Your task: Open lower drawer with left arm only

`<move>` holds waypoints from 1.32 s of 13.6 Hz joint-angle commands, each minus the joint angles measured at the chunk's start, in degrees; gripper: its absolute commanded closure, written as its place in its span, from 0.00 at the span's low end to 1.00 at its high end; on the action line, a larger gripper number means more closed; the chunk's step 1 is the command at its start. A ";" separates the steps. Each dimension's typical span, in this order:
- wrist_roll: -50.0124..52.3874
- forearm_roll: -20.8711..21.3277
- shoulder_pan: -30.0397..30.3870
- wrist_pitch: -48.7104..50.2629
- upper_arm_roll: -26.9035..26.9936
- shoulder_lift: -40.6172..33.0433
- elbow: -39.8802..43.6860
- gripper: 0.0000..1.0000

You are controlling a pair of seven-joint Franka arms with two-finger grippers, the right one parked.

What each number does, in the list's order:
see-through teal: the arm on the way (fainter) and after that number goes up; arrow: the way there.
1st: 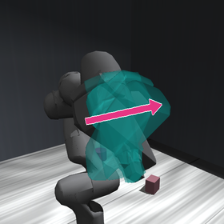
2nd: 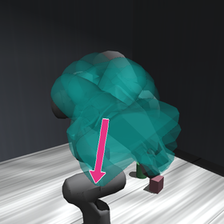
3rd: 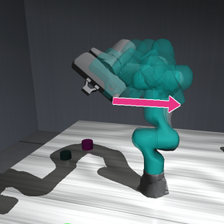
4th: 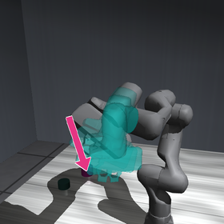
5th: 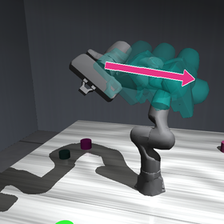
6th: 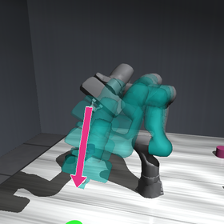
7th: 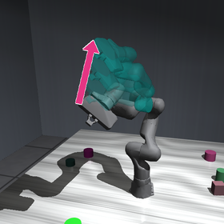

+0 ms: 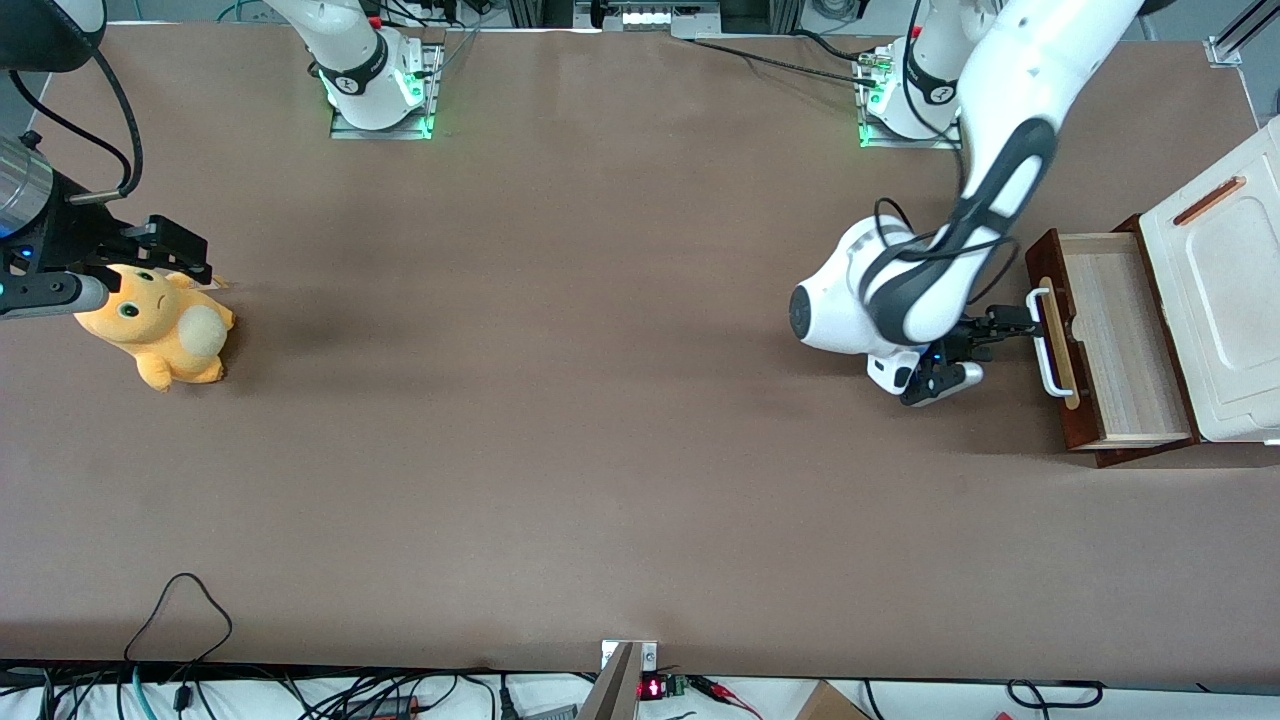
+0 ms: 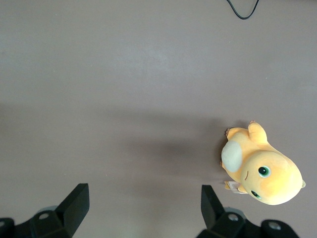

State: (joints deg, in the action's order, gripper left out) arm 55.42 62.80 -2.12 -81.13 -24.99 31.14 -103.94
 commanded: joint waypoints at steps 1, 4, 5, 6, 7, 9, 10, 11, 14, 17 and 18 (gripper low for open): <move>-11.70 -12.30 1.76 -4.46 1.08 -6.50 4.44 0.00; -23.64 -28.57 2.38 -6.41 6.33 -12.31 8.92 0.00; -28.04 -32.09 2.38 -6.41 8.01 -13.98 9.98 0.00; -32.43 -35.09 2.38 -6.50 9.59 -15.74 10.51 0.00; -37.17 -39.47 2.38 -7.11 11.61 -17.76 10.51 0.00; -43.79 -51.76 2.38 -9.83 17.05 -21.80 10.43 0.00; -46.51 -55.73 2.38 -10.19 18.99 -23.30 10.34 0.00; -49.58 -58.21 2.38 -10.36 20.23 -24.36 10.16 0.00; -54.61 -61.05 2.38 -13.61 21.83 -27.96 8.24 0.00; -55.41 -61.22 2.38 -14.94 21.83 -29.99 6.56 0.00; -56.37 -61.22 2.38 -14.94 21.83 -29.99 6.56 0.00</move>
State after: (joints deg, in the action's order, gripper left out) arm 1.70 3.05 0.39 -94.57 -3.52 3.16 -94.89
